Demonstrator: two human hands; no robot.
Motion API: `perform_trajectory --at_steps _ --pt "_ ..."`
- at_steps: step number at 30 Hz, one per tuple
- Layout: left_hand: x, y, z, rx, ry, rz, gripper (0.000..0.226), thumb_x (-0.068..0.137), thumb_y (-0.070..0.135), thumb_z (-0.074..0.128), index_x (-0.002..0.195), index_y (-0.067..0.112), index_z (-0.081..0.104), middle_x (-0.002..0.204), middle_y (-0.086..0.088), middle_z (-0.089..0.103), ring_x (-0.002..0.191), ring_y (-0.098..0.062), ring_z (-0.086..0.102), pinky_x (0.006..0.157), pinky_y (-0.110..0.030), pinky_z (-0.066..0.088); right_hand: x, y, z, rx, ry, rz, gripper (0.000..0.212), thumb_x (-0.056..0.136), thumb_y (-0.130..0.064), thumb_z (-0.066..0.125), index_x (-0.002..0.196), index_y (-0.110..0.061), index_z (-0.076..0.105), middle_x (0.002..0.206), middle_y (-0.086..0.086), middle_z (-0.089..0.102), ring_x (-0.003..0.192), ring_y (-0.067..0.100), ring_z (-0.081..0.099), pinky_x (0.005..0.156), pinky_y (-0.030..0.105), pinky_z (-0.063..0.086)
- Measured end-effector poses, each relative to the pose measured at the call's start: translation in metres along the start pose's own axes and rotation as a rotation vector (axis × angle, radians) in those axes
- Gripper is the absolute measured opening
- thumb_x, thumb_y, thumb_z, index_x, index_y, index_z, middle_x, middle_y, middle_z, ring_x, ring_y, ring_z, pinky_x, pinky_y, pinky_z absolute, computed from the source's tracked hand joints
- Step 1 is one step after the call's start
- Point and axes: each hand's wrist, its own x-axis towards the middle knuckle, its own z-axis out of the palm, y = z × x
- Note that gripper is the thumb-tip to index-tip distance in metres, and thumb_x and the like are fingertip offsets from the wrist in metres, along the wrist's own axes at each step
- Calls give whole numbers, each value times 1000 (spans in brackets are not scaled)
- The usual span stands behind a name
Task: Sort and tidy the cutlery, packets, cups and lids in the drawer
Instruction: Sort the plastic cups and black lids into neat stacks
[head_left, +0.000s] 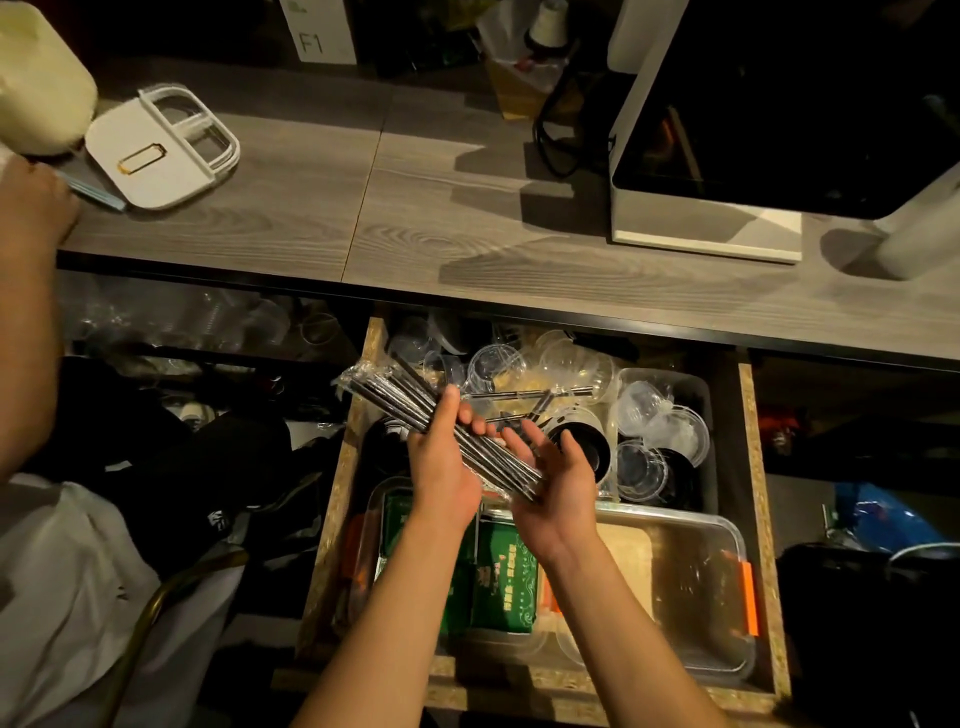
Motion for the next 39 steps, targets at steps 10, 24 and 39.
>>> perform_trajectory --at_steps 10,24,39 --pt "17 -2 -26 316 69 -16 31 91 30 69 95 6 49 51 3 43 43 -12 43 53 -30 45 43 11 -3 -351 -23 -148 49 106 -41 29 107 -7 63 95 10 67 88 21 63 77 32 48" --pt "60 10 -67 517 121 -91 36 93 25 68 116 -1 57 50 4 43 38 -9 38 41 -26 39 153 -12 -7 -2297 -142 -815 61 90 -33 64 143 -14 39 137 8 47 130 28 42 118 41 21" --pt "49 14 -52 552 48 -83 21 95 27 65 86 8 63 52 3 45 42 -11 41 45 -27 45 123 -44 3 -1904 -325 -996 24 97 -25 59 104 -6 71 91 8 65 86 24 53 72 35 41"
